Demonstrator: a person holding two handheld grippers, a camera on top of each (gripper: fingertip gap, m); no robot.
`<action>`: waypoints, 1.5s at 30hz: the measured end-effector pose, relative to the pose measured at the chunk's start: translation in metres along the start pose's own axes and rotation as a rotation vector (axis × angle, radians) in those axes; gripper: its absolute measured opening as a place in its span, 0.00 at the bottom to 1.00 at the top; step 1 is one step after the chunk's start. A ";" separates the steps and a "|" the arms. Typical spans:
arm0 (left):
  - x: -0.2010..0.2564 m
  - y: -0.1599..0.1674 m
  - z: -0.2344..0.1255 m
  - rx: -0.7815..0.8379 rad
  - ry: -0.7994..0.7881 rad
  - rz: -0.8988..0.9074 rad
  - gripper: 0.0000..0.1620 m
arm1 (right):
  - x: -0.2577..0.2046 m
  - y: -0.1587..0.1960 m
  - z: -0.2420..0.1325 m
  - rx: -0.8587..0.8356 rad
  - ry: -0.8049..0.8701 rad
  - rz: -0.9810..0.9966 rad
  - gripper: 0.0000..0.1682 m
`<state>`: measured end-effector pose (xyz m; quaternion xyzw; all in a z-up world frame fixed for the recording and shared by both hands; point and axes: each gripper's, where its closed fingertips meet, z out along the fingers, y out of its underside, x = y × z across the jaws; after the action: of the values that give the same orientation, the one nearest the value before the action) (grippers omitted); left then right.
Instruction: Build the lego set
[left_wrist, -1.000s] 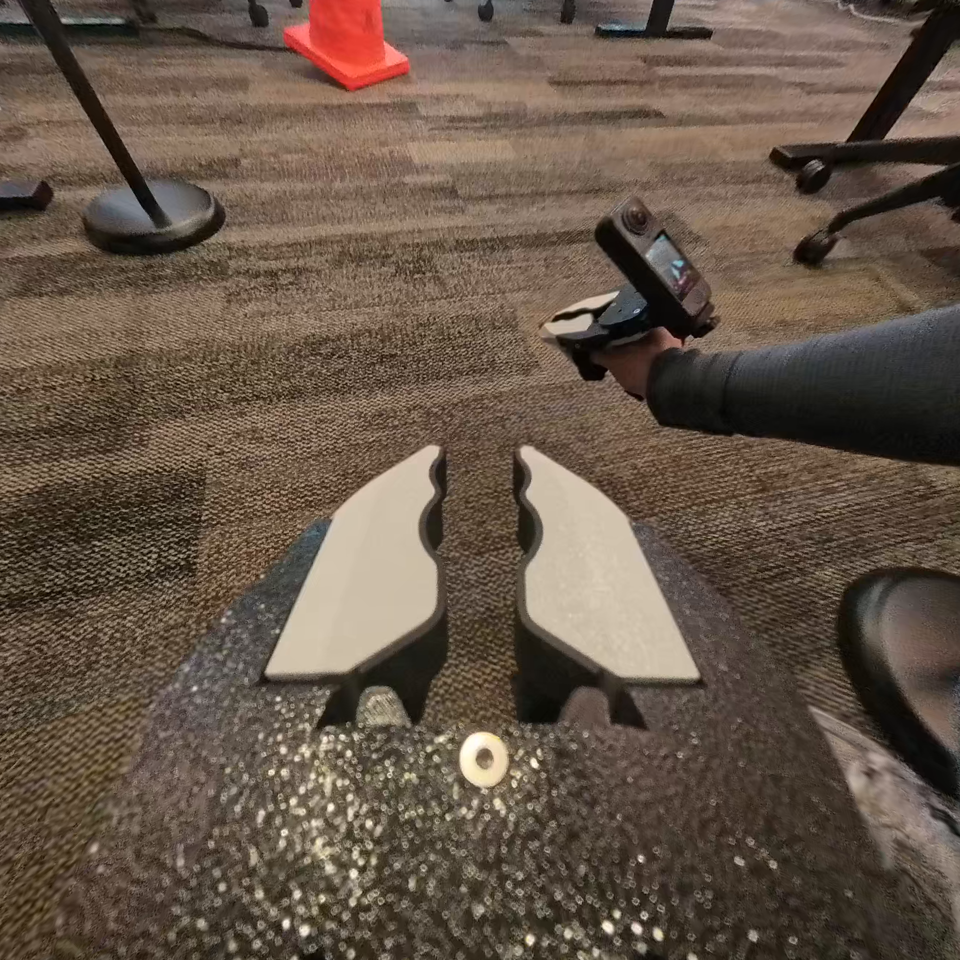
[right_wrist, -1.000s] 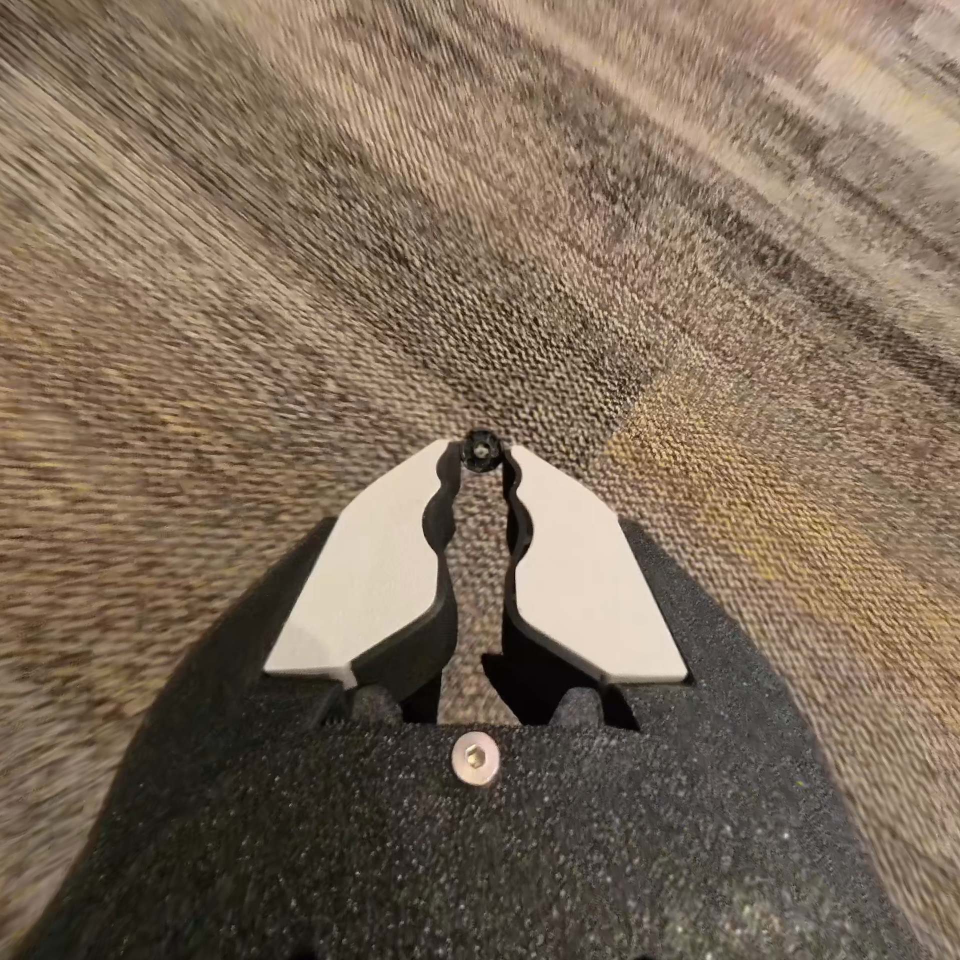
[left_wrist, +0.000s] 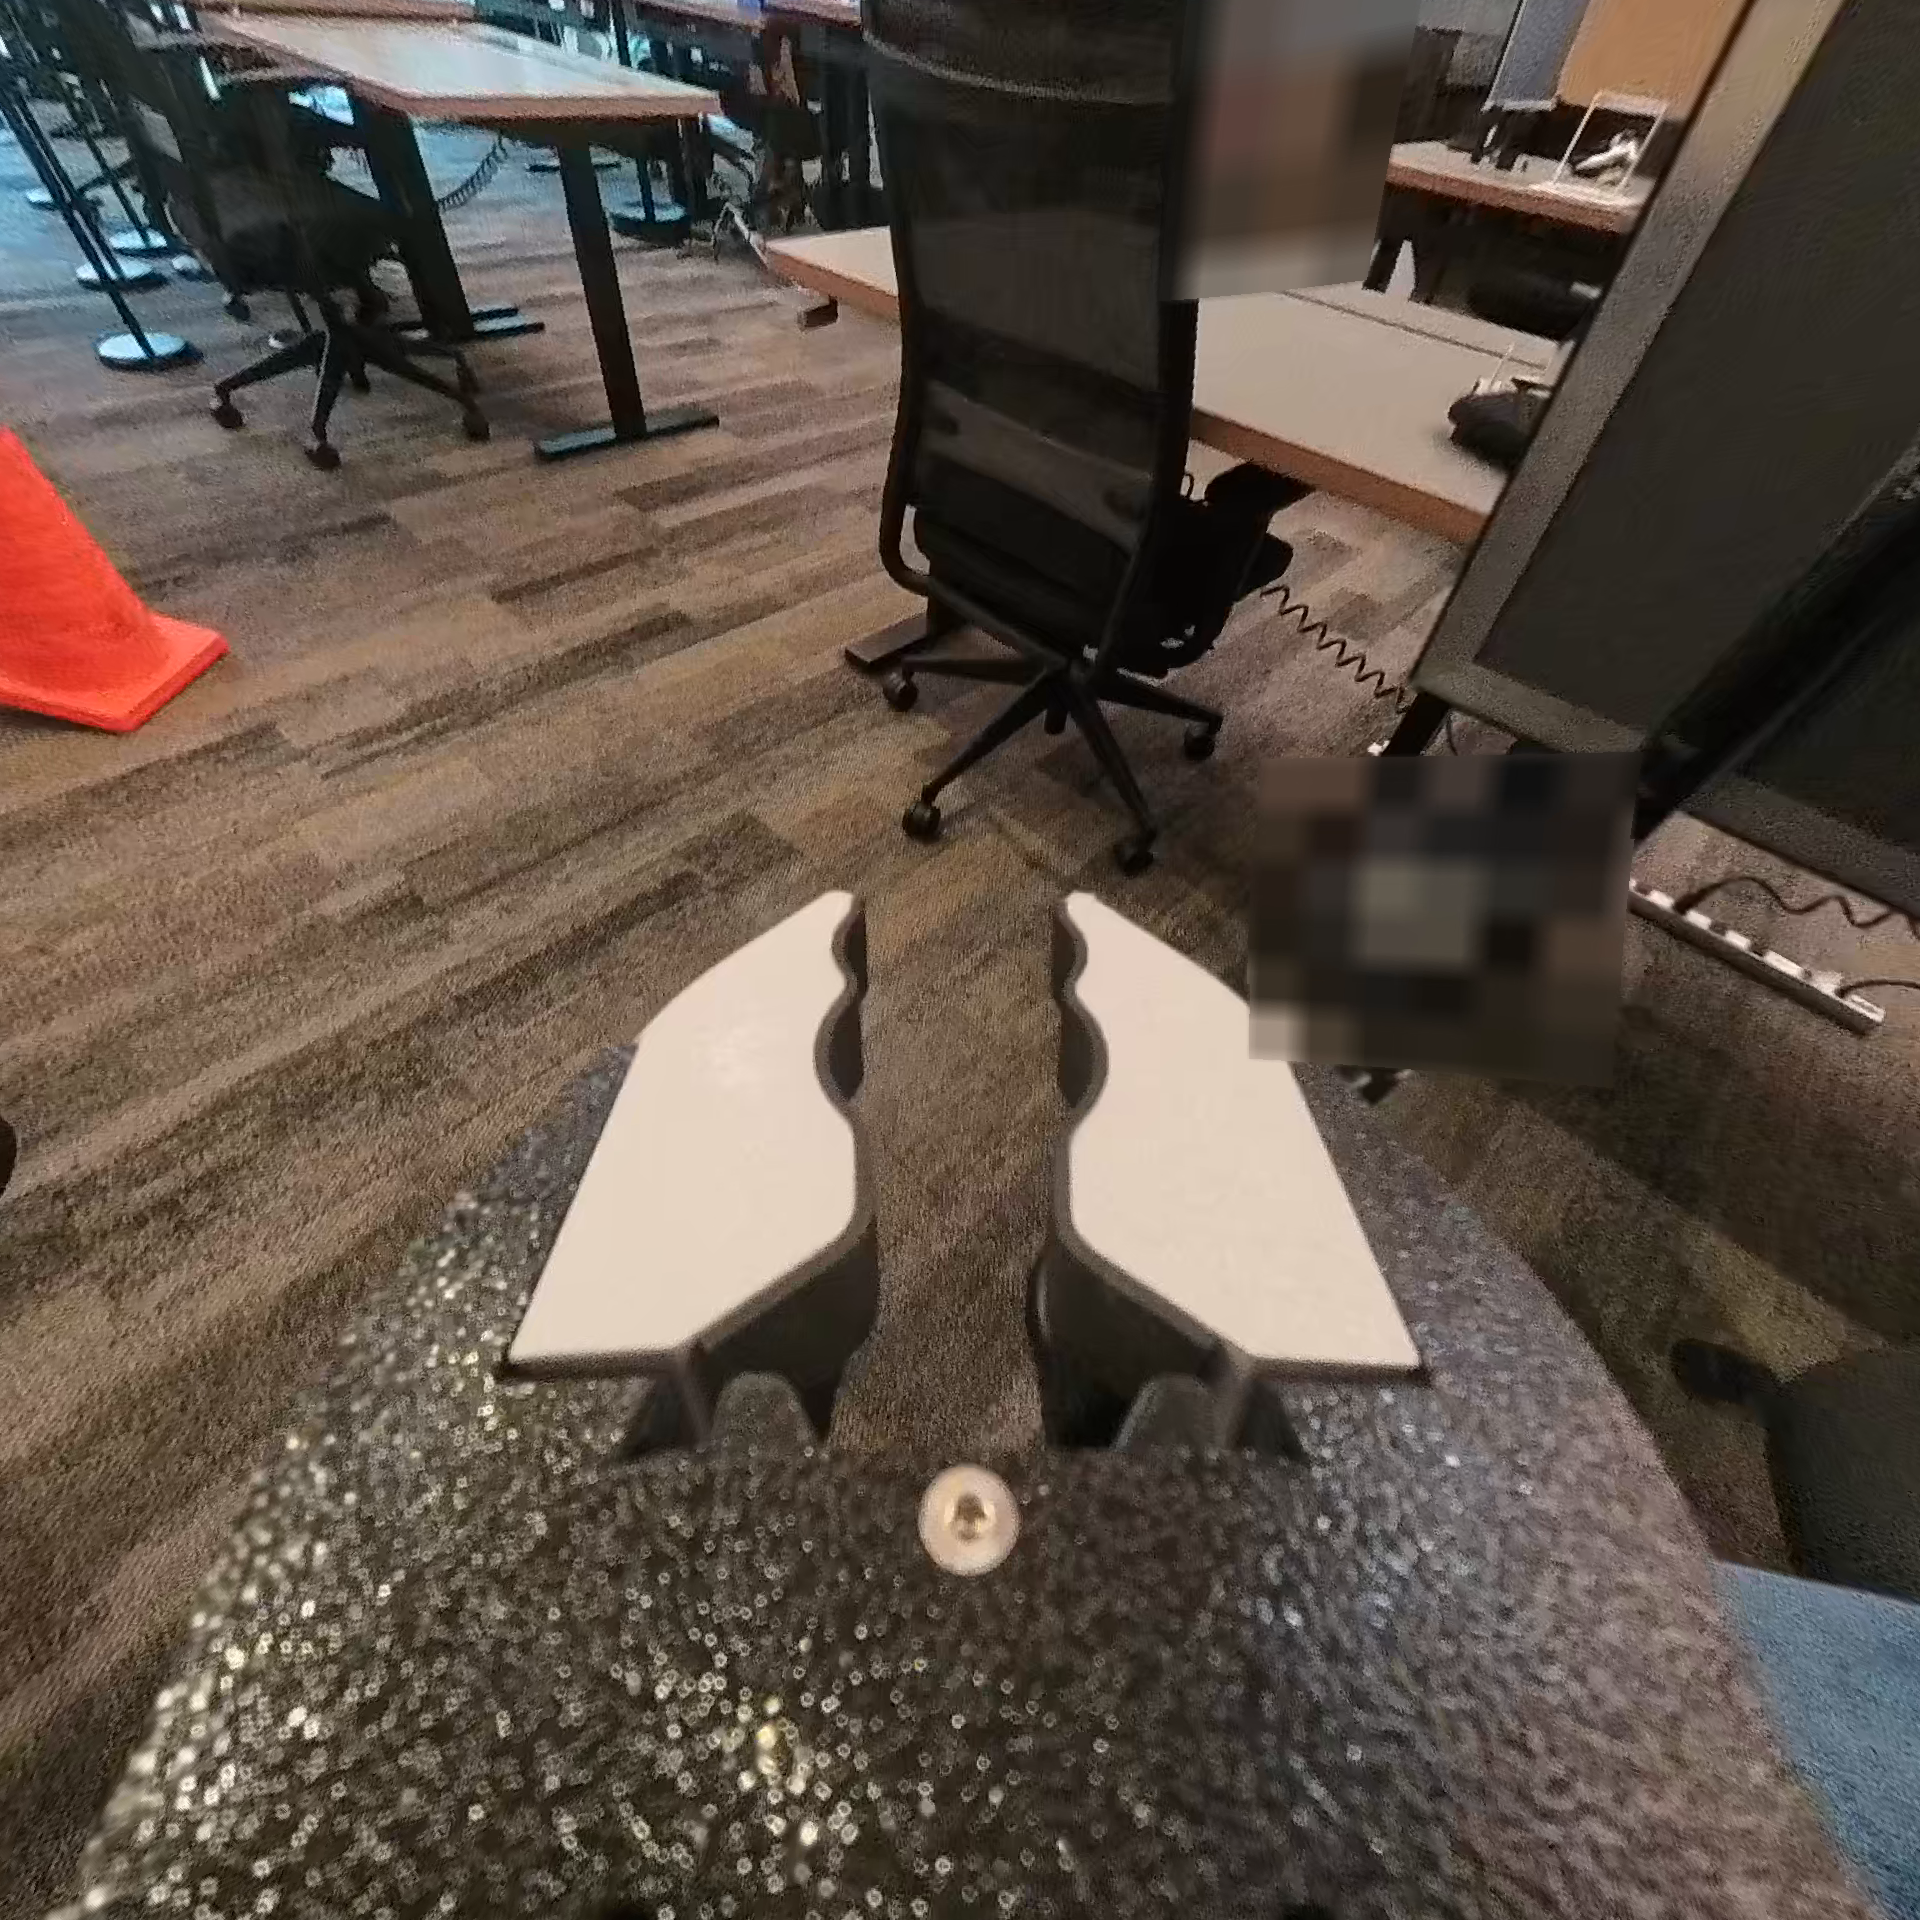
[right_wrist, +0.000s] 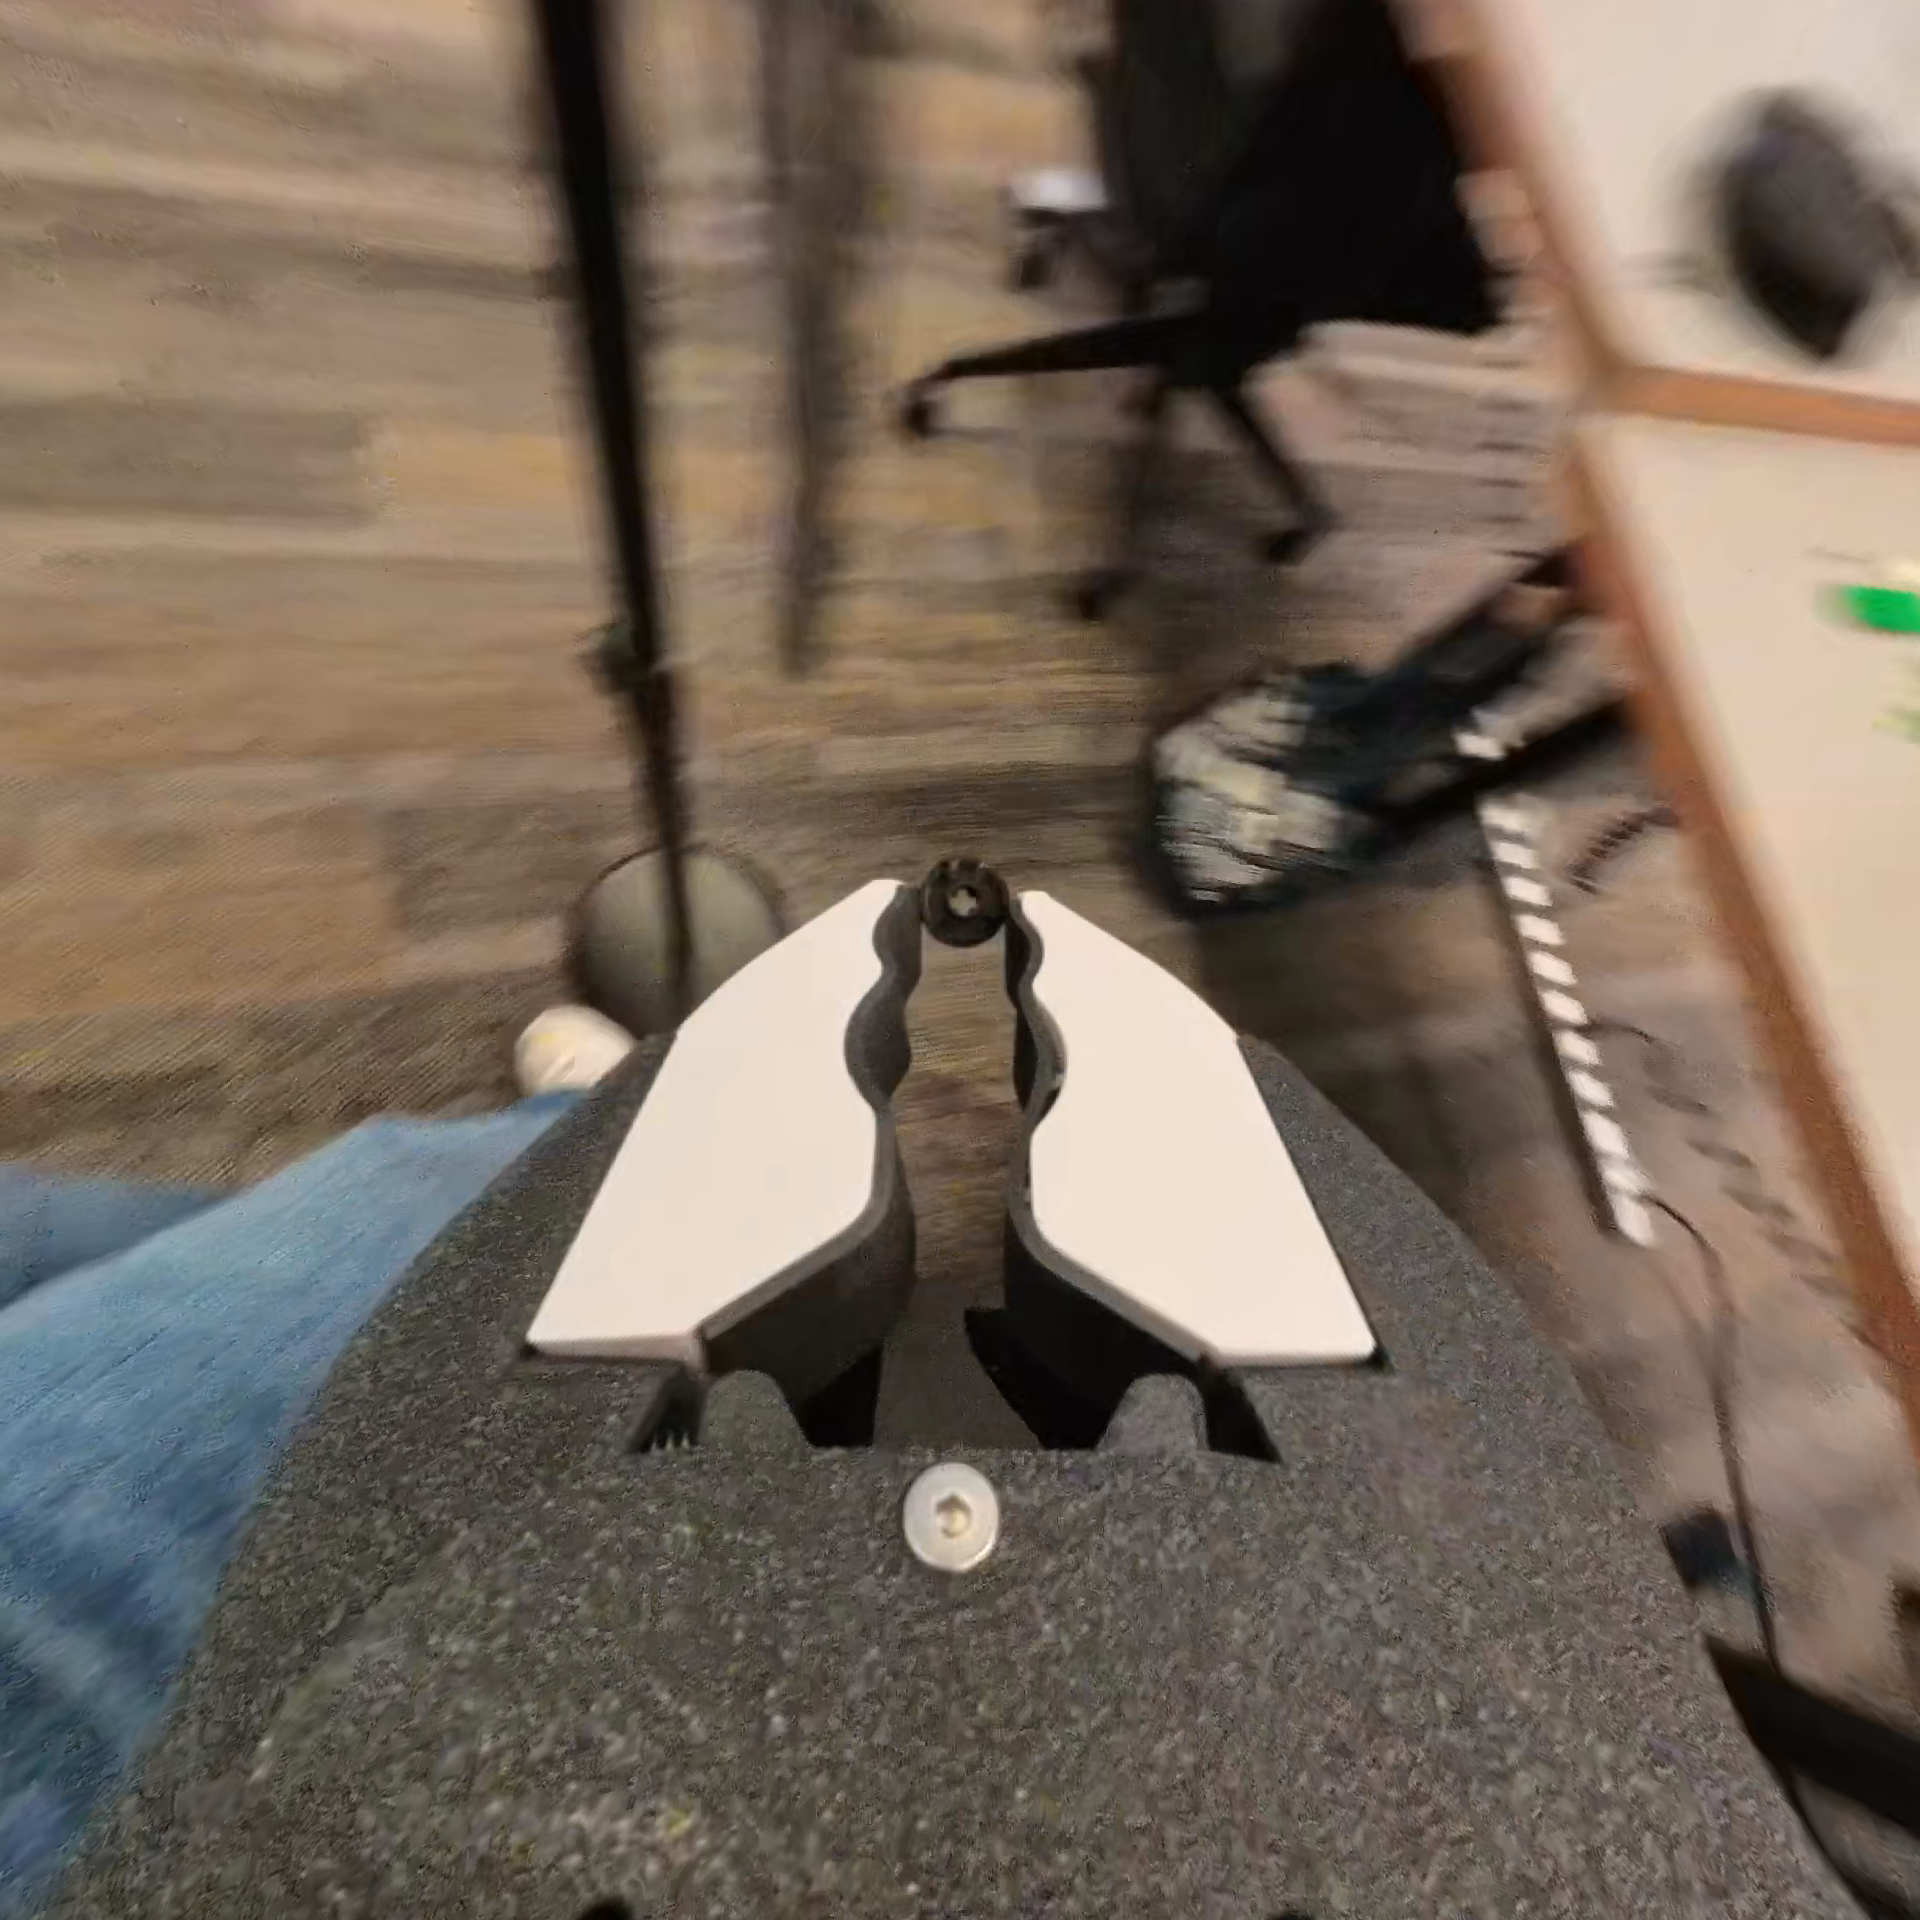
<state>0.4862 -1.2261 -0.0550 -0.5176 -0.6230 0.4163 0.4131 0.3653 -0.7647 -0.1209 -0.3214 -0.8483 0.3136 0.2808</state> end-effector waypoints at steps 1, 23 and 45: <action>0.000 -0.008 0.007 0.009 -0.001 0.008 0.21 | 0.037 -0.005 -0.013 0.026 0.094 0.047 0.09; 0.135 0.099 0.059 0.354 -0.128 -0.200 0.29 | 0.289 -0.020 0.146 0.330 0.312 -0.041 0.10; 0.821 0.001 0.247 0.535 0.652 0.389 0.28 | 0.596 0.211 0.040 0.589 0.497 0.250 0.09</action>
<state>0.1525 -0.4364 -0.0647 -0.6042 -0.2226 0.4476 0.6206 0.0372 -0.2225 -0.1335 -0.3941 -0.5826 0.4877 0.5172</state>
